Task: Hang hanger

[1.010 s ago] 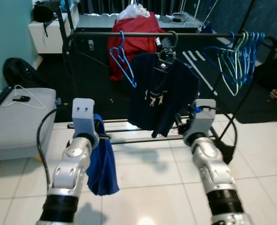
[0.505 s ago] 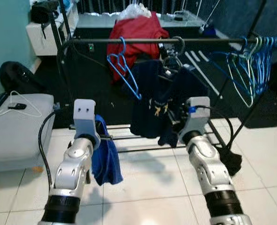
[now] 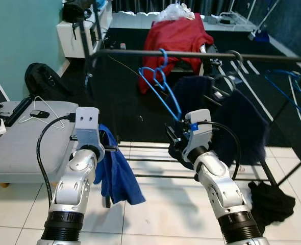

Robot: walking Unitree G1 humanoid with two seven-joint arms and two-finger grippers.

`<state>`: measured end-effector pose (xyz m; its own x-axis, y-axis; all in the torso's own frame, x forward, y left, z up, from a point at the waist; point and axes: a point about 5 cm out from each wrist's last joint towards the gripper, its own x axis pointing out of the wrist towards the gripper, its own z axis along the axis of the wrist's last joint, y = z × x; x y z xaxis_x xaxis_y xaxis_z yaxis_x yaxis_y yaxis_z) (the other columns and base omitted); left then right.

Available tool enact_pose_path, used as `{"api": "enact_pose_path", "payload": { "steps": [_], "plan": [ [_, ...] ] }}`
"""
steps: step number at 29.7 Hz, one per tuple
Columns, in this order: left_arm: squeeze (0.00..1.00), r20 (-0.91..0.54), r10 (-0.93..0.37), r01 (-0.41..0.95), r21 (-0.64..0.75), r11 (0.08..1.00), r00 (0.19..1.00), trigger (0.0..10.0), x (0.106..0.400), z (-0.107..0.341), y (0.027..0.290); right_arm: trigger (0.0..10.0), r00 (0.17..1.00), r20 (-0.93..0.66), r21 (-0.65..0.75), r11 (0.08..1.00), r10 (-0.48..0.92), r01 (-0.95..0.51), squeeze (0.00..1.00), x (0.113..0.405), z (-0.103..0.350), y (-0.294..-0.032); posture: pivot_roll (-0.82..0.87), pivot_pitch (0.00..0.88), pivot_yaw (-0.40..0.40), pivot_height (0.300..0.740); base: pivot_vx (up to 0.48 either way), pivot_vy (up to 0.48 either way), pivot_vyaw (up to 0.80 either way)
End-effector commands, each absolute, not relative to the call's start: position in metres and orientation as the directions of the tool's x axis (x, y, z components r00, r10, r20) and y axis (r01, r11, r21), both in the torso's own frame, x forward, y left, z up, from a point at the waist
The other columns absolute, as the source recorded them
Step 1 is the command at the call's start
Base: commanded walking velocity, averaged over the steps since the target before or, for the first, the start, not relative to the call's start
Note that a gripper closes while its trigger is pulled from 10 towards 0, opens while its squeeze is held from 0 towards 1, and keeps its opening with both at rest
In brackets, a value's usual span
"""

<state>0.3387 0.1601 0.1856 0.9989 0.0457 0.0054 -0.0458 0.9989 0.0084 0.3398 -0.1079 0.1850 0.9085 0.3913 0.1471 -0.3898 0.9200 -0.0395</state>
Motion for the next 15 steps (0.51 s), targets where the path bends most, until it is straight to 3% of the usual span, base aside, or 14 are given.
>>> {"api": "enact_pose_path", "payload": {
  "steps": [1, 15],
  "plan": [
    [0.0, 0.004, 0.06, -0.06, 0.013, 0.998, 0.998, 10.0, 0.3376, 0.1841, 0.1629, 10.0, 0.906, 0.162, -0.031, 0.919, 0.392, -0.392, 0.0, 0.3378, 0.185, -0.1116, -0.02, 0.148, -0.026, 0.74, 0.398, 0.0, 0.0],
    [0.0, 0.009, 0.061, -0.061, 0.021, 0.998, 0.998, 10.0, 0.339, 0.1849, 0.1642, 10.0, 0.892, 0.172, -0.069, 0.908, 0.419, -0.413, 0.0, 0.3392, 0.1891, -0.1139, -0.02, 0.165, -0.033, 0.74, 0.399, 0.0, 0.0]
  ]
}}
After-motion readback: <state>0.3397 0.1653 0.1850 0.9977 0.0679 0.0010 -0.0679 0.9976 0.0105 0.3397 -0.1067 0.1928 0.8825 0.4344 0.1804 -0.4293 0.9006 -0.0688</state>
